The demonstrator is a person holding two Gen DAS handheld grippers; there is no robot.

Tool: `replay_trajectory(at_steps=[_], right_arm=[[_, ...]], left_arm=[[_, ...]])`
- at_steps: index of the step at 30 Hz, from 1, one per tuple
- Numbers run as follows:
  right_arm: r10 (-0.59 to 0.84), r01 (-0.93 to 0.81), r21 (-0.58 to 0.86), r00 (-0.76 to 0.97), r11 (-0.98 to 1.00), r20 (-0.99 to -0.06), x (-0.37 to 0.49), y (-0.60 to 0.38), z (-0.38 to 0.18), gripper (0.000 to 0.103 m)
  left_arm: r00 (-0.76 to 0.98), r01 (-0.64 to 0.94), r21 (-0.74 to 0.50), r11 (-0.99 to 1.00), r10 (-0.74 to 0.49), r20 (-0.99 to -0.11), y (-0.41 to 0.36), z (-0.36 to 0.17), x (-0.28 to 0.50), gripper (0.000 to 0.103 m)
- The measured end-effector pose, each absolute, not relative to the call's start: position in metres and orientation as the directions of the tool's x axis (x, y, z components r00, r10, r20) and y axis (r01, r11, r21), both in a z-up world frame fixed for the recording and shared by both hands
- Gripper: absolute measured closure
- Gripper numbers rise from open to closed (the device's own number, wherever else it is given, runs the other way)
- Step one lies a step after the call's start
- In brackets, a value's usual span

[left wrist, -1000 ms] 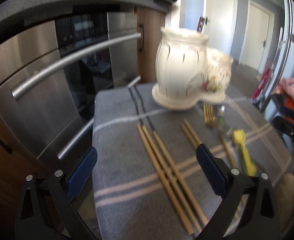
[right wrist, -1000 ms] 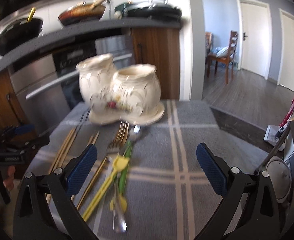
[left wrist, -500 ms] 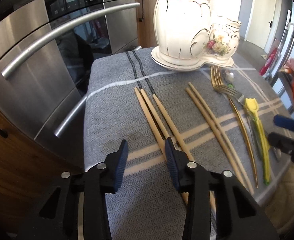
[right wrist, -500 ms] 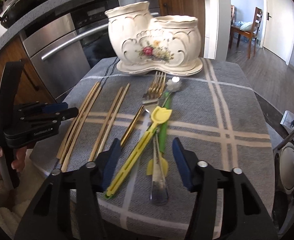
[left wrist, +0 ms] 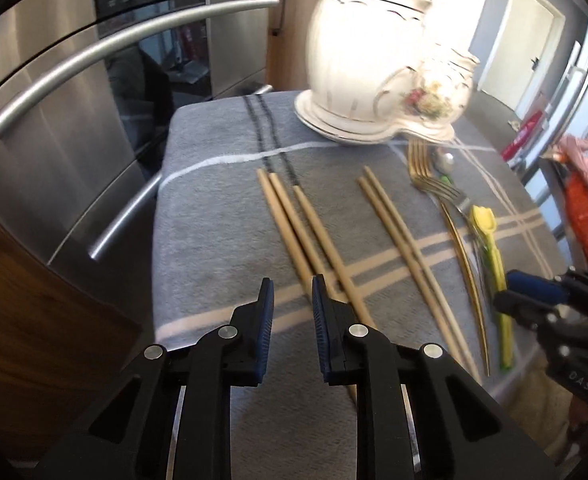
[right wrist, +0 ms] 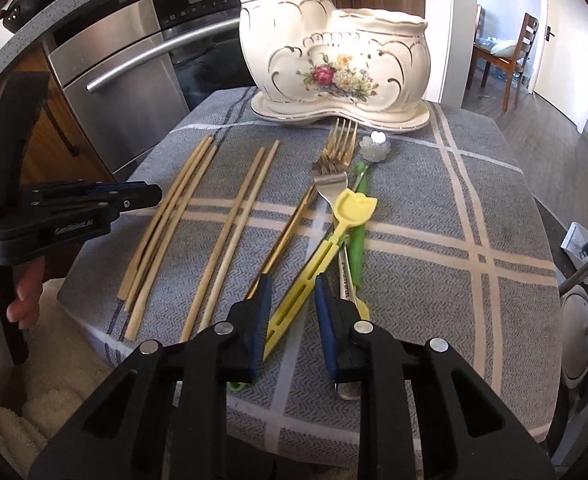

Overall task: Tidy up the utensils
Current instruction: 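Lower the left tool onto a wooden chopstick while the right tool reaches a green utensil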

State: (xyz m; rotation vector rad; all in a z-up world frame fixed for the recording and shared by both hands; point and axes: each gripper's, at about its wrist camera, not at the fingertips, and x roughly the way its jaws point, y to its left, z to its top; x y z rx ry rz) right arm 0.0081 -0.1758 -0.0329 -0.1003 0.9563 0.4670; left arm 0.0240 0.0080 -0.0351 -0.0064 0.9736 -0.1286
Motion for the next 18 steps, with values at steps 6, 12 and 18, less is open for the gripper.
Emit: replay_trajectory(at_steps=[6, 12, 18], right_arm=[[0.337, -0.407, 0.136, 0.477, 0.903, -0.812, 0.013, -0.177, -0.037, 0.08], [0.327, -0.378, 0.137, 0.501, 0.916, -0.802, 0.022, -0.176, -0.04, 0.08], [0.33, -0.383, 0.13, 0.522, 0.915, -0.787, 0.024, -0.175, -0.041, 0.086]], left_arm=[[0.543, 0.067, -0.033, 0.997, -0.064, -0.837, 0.0, -0.041, 0.032, 0.077], [0.565, 0.055, 0.051, 0.997, 0.01, -0.825, -0.004, -0.045, 0.046, 0.078], [0.57, 0.047, 0.015, 0.999, -0.015, -0.822, 0.01, -0.045, 0.053, 0.096]])
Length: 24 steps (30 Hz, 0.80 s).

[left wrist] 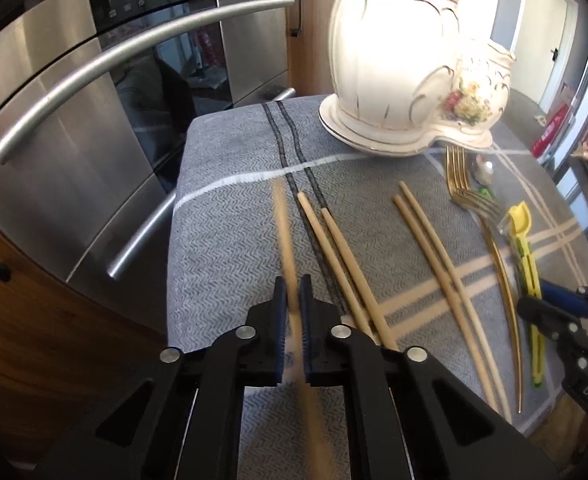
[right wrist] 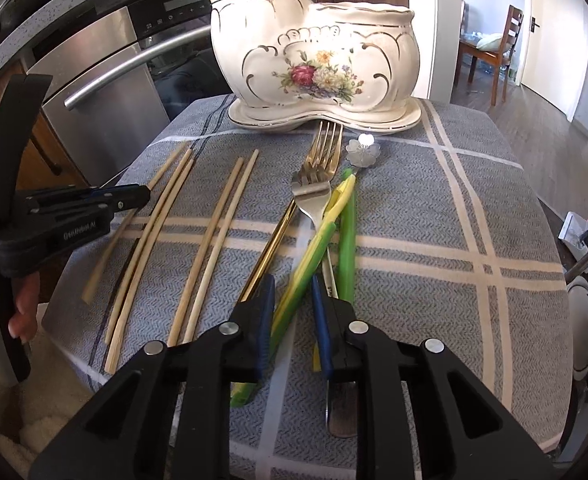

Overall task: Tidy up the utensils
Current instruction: 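Lower the left tool onto a wooden chopstick while the right tool reaches a green utensil, then grasp and lift the chopstick with the left tool while the right tool lifts the green utensil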

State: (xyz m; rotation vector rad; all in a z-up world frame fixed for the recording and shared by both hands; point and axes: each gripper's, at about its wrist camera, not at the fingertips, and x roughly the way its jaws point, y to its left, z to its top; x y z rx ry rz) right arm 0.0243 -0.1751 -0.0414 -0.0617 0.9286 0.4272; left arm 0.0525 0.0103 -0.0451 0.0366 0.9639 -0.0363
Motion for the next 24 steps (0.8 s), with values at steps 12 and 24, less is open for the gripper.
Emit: replay_trajectory(at_steps=[12, 24], right_arm=[[0.433, -0.416, 0.214, 0.555, 0.884, -0.71, 0.016, -0.189, -0.017, 0.095], [0.511, -0.404, 0.318, 0.744, 0.857, -0.431, 0.054, -0.22, 0.051, 0.095]], left_arm=[[0.614, 0.085, -0.092, 0.992, -0.125, -0.779, 0.031, -0.029, 0.034, 0.096], [0.838, 0.163, -0.184, 0.969, -0.235, -0.493, 0.033, 0.065, 0.032, 0.096]])
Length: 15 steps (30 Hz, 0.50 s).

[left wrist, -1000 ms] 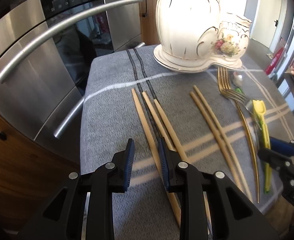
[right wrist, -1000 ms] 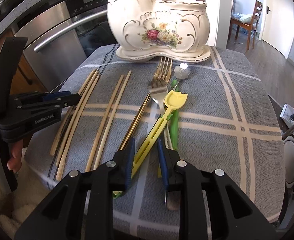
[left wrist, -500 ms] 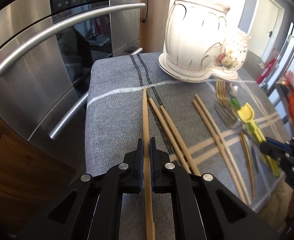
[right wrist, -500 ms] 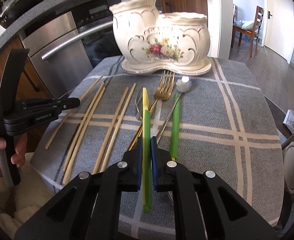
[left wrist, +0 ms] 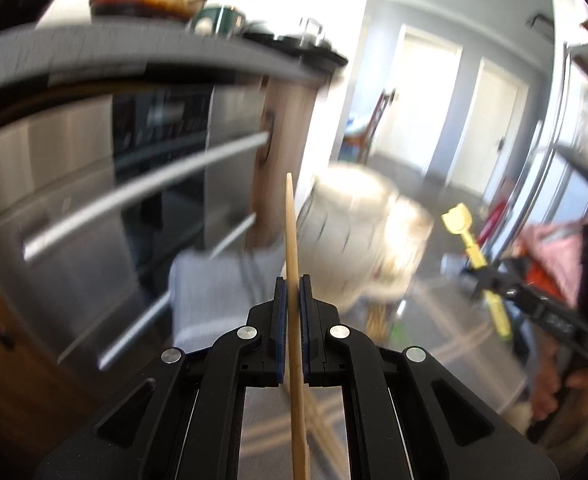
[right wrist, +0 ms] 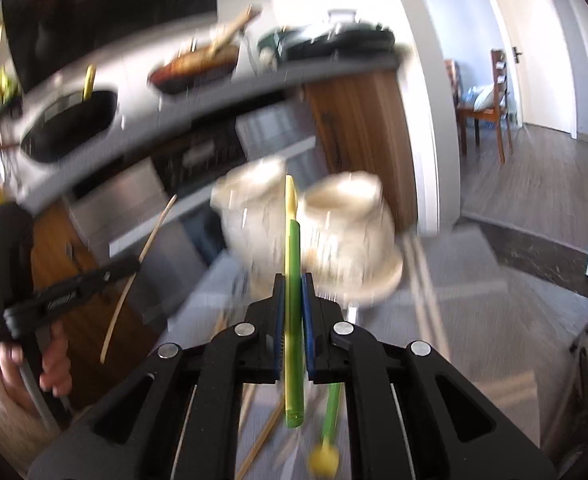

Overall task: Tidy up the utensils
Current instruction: 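Grasp and lift the chopstick with the left tool while the right tool lifts the green utensil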

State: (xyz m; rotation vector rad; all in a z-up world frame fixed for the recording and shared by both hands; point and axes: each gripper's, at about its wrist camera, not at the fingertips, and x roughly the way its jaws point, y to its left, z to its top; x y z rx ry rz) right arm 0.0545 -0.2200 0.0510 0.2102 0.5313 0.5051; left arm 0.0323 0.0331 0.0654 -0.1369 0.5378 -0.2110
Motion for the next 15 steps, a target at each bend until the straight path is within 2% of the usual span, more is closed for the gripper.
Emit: replay_trajectory(at_steps=[6, 10, 15], right_arm=[[0.511, -0.401, 0.366, 0.811, 0.839, -0.283, 0.103, -0.227, 0.075, 0.095], [0.539, -0.412, 0.426, 0.808, 0.805, -0.239, 0.139, -0.229, 0.076, 0.095], [0.539, -0.396, 0.454, 0.806, 0.798, -0.244, 0.169, -0.222, 0.07, 0.095]], left_arm=[[0.892, 0.213, -0.176, 0.961, -0.264, -0.367, 0.009, 0.108, 0.064, 0.096], [0.912, 0.222, -0.148, 0.964, -0.259, -0.318, -0.01, 0.124, 0.1, 0.096], [0.931, 0.213, -0.137, 0.967, -0.243, -0.271, -0.025, 0.132, 0.137, 0.096]])
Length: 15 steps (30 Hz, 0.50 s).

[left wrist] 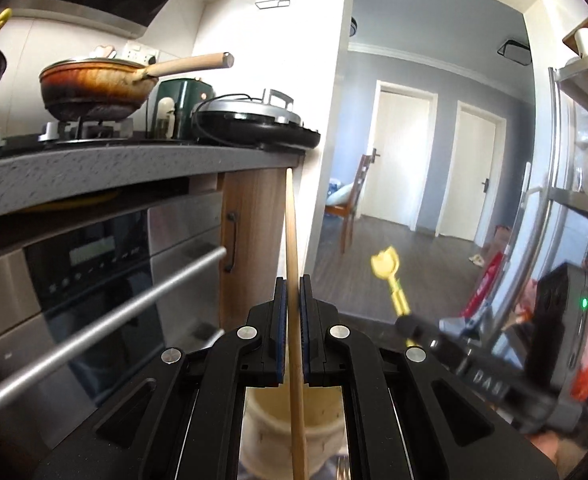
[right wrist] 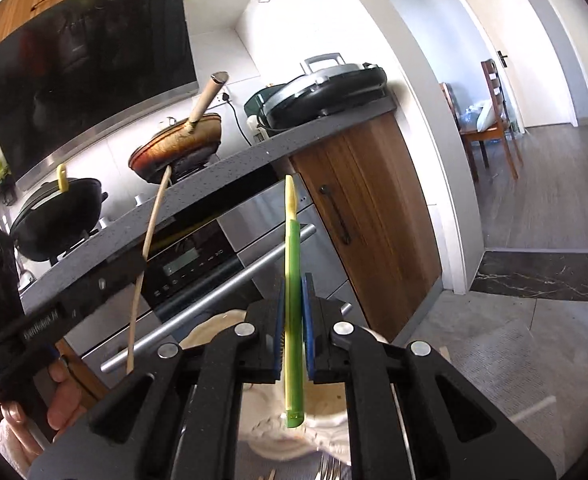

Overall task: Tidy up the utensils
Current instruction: 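Grasp and lift the chopstick with the left tool while the right tool lifts the green utensil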

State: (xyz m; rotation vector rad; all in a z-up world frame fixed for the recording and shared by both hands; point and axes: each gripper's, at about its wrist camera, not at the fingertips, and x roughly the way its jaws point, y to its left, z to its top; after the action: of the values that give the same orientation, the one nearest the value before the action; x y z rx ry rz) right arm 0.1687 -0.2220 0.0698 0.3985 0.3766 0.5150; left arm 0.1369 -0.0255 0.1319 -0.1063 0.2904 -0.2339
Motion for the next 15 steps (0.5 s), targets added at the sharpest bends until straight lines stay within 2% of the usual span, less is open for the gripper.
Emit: replay_trajectory(at_steps=[5, 9, 15], right_arm=[[0.493, -0.348, 0.443, 0.827, 0.826, -0.27, 0.185, -0.215, 0.053, 0.095], [0.445, -0.329, 0.364, 0.843, 0.871, -0.302, 0.191, -0.205, 0.044, 0.095], [0.423, -0.329, 0.296, 0.834, 0.897, -0.354, 0.187, -0.202, 0.036, 0.095]], left_arm=[[0.951, 0.177, -0.123, 0.976, -0.202, -0.234, -0.033, 0.127, 0.16, 0.096], [0.963, 0.139, -0.067, 0.988, -0.15, -0.224, -0.036, 0.11, 0.169, 0.096], [0.954, 0.153, -0.053, 0.987, -0.162, -0.252, -0.033, 0.095, 0.156, 0.096]])
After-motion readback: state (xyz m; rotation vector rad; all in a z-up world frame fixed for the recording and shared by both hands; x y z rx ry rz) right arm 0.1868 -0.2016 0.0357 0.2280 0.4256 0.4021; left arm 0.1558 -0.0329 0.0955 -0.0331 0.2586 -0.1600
